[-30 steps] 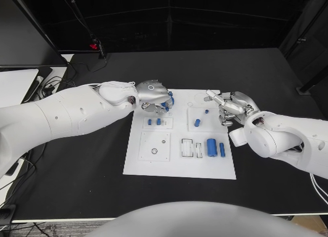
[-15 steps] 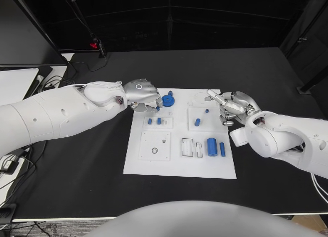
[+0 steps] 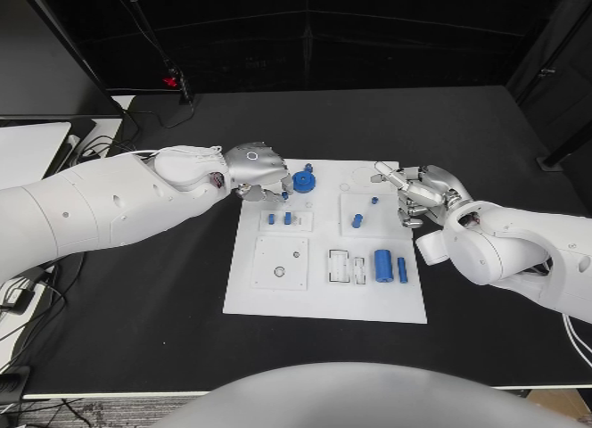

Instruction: Assemble the parts on the task board

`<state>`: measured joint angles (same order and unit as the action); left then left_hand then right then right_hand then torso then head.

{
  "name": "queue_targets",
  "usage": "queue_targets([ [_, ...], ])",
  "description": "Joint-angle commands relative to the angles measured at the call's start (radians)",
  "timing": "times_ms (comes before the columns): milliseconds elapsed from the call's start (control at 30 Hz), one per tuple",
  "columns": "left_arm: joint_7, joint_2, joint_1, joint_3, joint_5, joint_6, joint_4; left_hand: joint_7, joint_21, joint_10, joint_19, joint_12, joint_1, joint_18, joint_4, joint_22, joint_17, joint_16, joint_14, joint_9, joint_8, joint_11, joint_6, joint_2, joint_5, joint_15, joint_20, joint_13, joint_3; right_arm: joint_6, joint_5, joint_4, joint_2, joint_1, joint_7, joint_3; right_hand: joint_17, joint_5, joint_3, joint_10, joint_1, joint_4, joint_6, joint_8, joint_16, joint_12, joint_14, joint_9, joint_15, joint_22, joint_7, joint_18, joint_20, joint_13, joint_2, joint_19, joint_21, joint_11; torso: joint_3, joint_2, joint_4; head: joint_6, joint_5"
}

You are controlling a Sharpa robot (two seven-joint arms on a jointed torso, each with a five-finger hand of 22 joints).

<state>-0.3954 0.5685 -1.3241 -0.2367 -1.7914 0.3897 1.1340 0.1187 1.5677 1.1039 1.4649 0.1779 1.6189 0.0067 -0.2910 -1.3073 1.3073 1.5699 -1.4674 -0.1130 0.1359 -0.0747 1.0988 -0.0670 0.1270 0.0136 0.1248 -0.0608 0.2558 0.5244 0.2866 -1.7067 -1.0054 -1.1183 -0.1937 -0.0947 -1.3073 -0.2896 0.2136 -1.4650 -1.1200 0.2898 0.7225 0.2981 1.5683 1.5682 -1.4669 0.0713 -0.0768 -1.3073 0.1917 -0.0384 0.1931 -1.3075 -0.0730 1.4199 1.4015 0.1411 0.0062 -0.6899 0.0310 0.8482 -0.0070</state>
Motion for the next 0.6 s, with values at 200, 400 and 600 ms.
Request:
queue_targets([
  [200, 0.018, -0.023, 0.005, 0.0, 0.002, -0.032, -0.03, 0.007, 0.003, -0.002, 0.106, -0.01, 0.0, -0.007, 0.0, -0.263, 0.263, 0.001, -0.103, 0.001, -0.005, -0.006, -0.008, -0.004, 0.002, 0.009, -0.002, 0.001, 0.012, -0.004, 0.001, -0.003, -0.001, -0.001, -0.005, 0.0, -0.263, -0.004, 0.005, -0.106, -0.003, 0.0, -0.002, 0.005, 0.002, 0.003, -0.104, 0.0, -0.004, -0.191, 0.024, -0.016, -0.003, -0.263, -0.01, -0.007, -0.005, 0.001, 0.0007, -0.001, 0.0007, 0.004, 0.0],
  [400, 0.015, -0.033, 0.009, 0.0, 0.002, -0.039, -0.048, 0.007, 0.003, -0.002, 0.106, -0.01, 0.001, -0.007, 0.0, -0.263, 0.263, 0.001, -0.103, 0.002, -0.005, -0.006, -0.009, -0.004, 0.002, 0.01, -0.002, 0.001, 0.013, -0.004, 0.001, -0.004, -0.001, -0.001, -0.005, 0.0, -0.263, -0.004, 0.005, -0.106, -0.003, 0.0, -0.002, 0.005, 0.002, 0.003, -0.104, 0.0, -0.004, -0.191, 0.024, -0.016, -0.003, -0.263, -0.01, -0.007, -0.005, 0.001, 0.0002, 0.0, -0.0002, 0.005, 0.002],
  [600, 0.005, -0.035, 0.01, 0.0, 0.002, -0.045, -0.05, 0.008, 0.003, -0.001, 0.106, -0.012, -0.001, -0.007, -0.001, -0.263, 0.263, 0.001, -0.103, 0.002, -0.006, -0.008, -0.009, -0.006, 0.001, 0.011, -0.001, 0.0, 0.015, -0.003, 0.001, -0.003, -0.002, -0.001, -0.005, 0.0, -0.263, -0.004, 0.005, -0.106, -0.003, 0.0, -0.002, 0.005, 0.002, 0.003, -0.104, 0.0, -0.004, -0.191, 0.024, -0.016, -0.003, -0.263, -0.01, -0.007, -0.005, 0.001, 0.0005, 0.0, 0.0006, 0.007, 0.0],
])
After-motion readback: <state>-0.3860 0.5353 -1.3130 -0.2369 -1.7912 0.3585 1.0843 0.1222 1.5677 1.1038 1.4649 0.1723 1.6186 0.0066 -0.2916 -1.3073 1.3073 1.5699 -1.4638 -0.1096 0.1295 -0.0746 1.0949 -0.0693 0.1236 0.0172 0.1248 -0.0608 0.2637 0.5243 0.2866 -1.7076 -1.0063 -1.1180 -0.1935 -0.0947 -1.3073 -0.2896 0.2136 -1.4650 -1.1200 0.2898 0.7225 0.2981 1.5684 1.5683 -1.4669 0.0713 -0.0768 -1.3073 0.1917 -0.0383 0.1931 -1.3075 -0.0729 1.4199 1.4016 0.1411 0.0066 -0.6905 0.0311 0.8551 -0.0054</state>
